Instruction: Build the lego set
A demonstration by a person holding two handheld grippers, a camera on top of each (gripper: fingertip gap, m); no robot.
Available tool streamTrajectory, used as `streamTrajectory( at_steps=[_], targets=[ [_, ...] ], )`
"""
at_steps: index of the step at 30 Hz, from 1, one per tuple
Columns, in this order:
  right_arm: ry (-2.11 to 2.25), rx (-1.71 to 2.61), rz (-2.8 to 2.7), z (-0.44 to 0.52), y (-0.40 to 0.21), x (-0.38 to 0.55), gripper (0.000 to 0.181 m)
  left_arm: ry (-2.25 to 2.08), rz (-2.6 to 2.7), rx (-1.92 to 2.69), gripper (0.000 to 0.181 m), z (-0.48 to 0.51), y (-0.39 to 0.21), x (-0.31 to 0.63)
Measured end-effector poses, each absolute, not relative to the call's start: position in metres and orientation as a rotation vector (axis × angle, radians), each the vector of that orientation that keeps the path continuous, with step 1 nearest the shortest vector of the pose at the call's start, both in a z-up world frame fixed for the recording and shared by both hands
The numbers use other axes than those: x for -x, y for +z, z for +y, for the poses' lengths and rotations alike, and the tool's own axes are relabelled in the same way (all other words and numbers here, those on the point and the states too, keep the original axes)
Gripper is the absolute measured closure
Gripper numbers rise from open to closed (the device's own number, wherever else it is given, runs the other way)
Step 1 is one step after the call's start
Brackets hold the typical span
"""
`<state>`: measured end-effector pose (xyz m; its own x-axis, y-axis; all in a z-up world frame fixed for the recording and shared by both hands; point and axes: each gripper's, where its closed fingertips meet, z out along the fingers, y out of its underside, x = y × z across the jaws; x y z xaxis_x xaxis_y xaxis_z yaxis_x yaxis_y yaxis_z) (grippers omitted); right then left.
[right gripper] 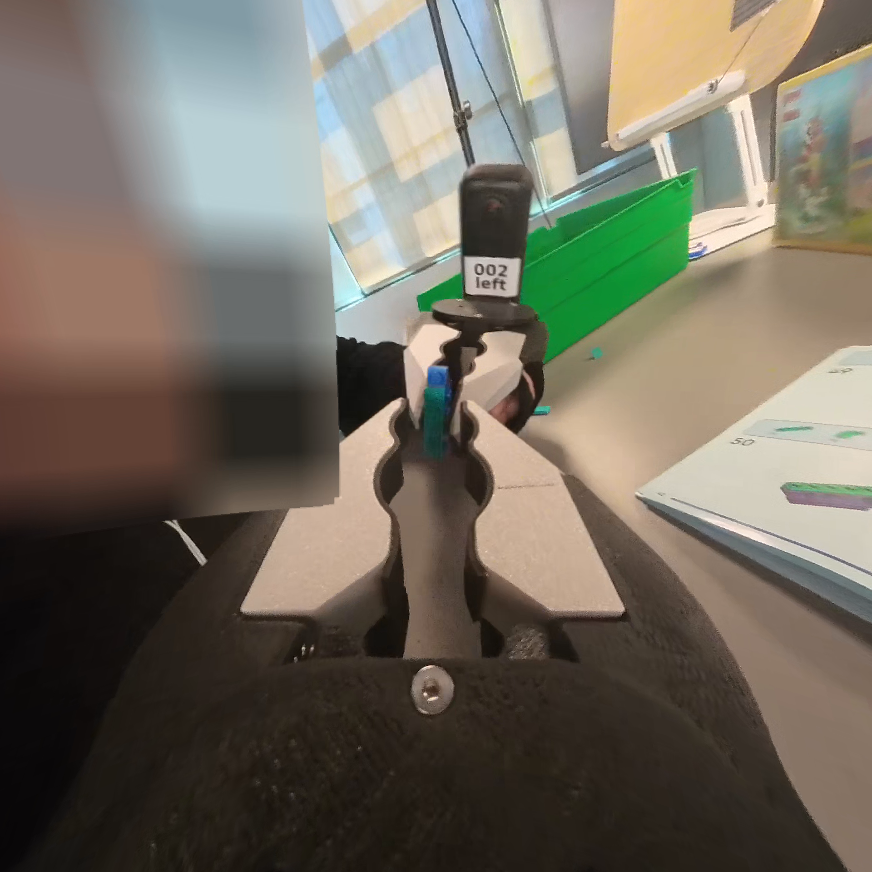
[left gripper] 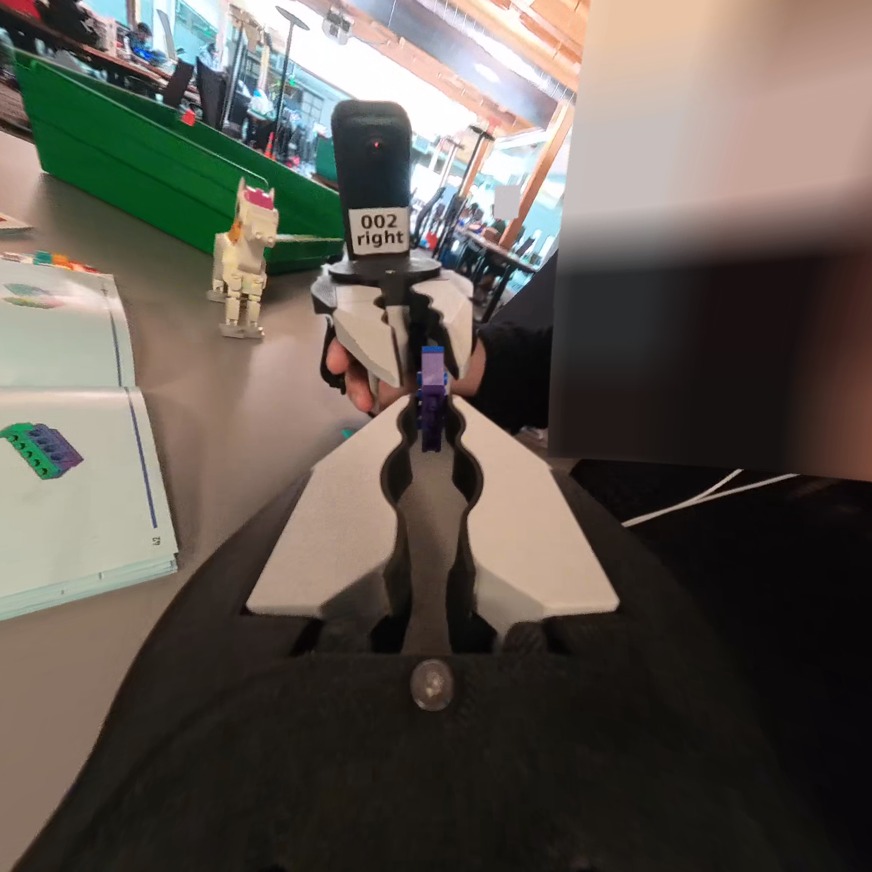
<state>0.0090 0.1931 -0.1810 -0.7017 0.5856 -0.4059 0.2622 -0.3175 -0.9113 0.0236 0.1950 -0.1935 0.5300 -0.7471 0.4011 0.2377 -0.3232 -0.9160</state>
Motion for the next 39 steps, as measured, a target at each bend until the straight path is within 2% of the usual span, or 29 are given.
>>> streamTrajectory(
  at_steps=[1, 11, 30, 39],
  targets=[
    [2.11, 1.091, -1.682, 0.193, -0.182, -0.008, 0.163, -1.028, 0.459, 1.618, 0.171, 0.195, -0.195, -0.025],
    [2.06, 1.035, -1.809, 0.182, -0.184, -0.018, 0.174, -1.084, 0.521, 1.596, 0.171, 0.186, -0.193, -0.037],
    [2.277, 0.902, -1.922, 0.169, -0.18, -0.041, 0.173, -1.221, 0.577, 1.556, 0.171, 0.174, -0.19, -0.054],
    [1.845, 1.007, -1.774, 0.195, -0.183, -0.01, 0.173, -0.917, 0.421, 1.588, 0.171, 0.2, -0.192, -0.024]
  ],
)
